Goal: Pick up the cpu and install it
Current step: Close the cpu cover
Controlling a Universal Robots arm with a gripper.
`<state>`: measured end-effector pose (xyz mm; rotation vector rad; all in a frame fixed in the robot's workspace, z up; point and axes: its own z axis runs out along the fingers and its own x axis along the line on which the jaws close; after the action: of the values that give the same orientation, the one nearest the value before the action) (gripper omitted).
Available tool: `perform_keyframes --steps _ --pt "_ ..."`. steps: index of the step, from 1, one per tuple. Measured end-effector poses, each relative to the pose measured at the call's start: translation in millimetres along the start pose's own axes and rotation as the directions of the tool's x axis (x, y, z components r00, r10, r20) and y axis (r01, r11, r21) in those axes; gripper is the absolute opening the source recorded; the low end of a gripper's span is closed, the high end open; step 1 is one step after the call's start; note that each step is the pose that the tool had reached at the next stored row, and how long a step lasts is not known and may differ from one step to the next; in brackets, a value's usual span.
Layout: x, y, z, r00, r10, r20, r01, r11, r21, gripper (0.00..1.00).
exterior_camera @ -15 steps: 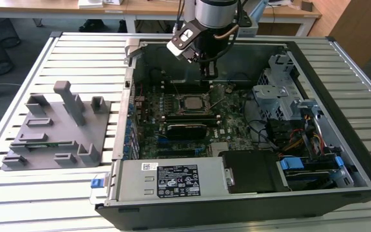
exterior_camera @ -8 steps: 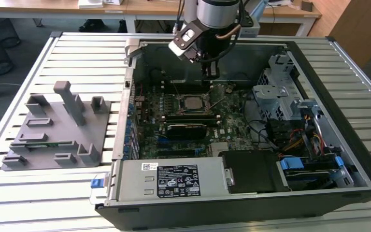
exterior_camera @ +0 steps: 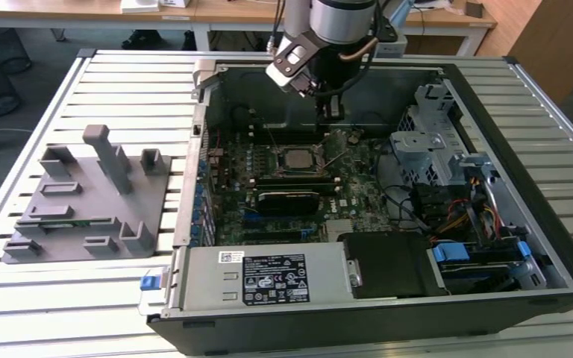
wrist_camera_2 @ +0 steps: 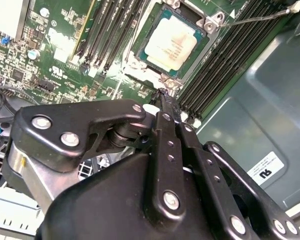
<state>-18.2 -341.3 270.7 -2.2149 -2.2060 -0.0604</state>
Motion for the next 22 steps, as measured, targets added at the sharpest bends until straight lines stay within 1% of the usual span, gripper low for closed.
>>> perform_keyframes --steps 4,8,10,12,13,14,15,17,18,22 --pt "-3.5 0.3 -0.1 1.0 0.0 -0.0001 0.0 1.0 0.0 0.11" --pt "-11.6 1.3 -0.2 1.0 0.0 0.0 0.0 1.0 0.0 0.11" --pt "-13.3 4.3 -0.2 1.0 0.0 -0.0002 0.0 1.0 0.0009 0.11" --pt "-13.2 10.1 -0.1 1.0 0.0 -0.0012 0.0 1.0 0.0062 0.11" --pt "-13.3 13.3 -0.1 1.0 0.001 -0.0033 -0.001 0.9999 0.0107 0.11" --pt "-13.3 16.3 0.0 1.0 0.001 -0.0075 -0.001 0.9999 0.0152 0.11" --pt "-13.3 18.7 0.0 0.9999 0.001 -0.0163 -0.001 0.9998 0.0178 0.11" --pt "-13.2 22.0 0.1 0.9992 0.002 -0.039 -0.001 0.9997 0.0225 0.11" --pt "-13.2 23.6 0.1 0.9991 0.002 -0.0419 -0.001 0.9997 0.024 0.11" --pt "-13.2 29.1 0.4 0.9991 0.002 -0.0422 -0.001 0.9997 0.0242 0.11"
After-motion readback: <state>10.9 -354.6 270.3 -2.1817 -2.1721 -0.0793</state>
